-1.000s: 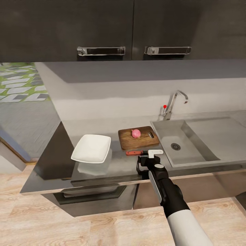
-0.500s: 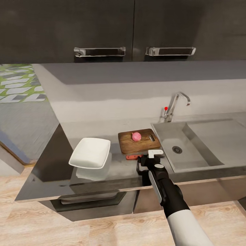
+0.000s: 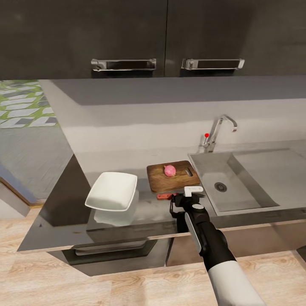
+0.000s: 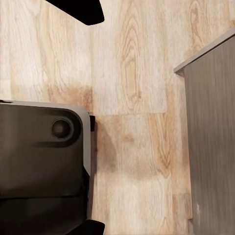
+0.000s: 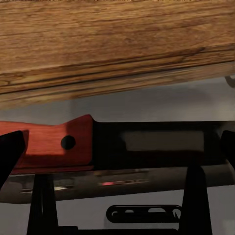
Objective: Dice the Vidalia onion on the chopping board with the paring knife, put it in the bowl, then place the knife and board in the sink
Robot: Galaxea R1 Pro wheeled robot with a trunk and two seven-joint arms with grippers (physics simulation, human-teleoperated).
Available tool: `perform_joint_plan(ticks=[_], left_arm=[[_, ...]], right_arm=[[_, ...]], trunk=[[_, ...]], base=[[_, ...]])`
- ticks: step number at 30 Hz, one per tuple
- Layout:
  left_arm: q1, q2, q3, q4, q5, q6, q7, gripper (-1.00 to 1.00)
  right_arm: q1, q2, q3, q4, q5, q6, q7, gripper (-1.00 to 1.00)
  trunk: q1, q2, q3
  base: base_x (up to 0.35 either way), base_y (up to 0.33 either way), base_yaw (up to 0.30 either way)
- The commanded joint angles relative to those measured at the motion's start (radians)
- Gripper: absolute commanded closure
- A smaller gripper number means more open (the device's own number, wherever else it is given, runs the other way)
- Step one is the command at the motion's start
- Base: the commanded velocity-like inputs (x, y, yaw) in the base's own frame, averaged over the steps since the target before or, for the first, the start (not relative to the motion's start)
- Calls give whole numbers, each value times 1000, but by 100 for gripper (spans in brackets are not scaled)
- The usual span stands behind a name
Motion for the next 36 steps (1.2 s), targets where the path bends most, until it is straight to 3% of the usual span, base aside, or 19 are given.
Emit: perform_joint_plan(ticks=[1, 36], left_arm=[[0, 1, -2, -1, 7, -1, 2, -100], [0, 0, -2, -1, 8, -1, 1, -100]], right_arm=[[-1, 0, 2, -1, 6, 7, -3, -100], [-1, 0, 2, 13, 6, 7, -1, -100]], trunk=[[1, -2, -2], [1, -2, -2]], base=[[0, 0, 0], [50, 0, 0]])
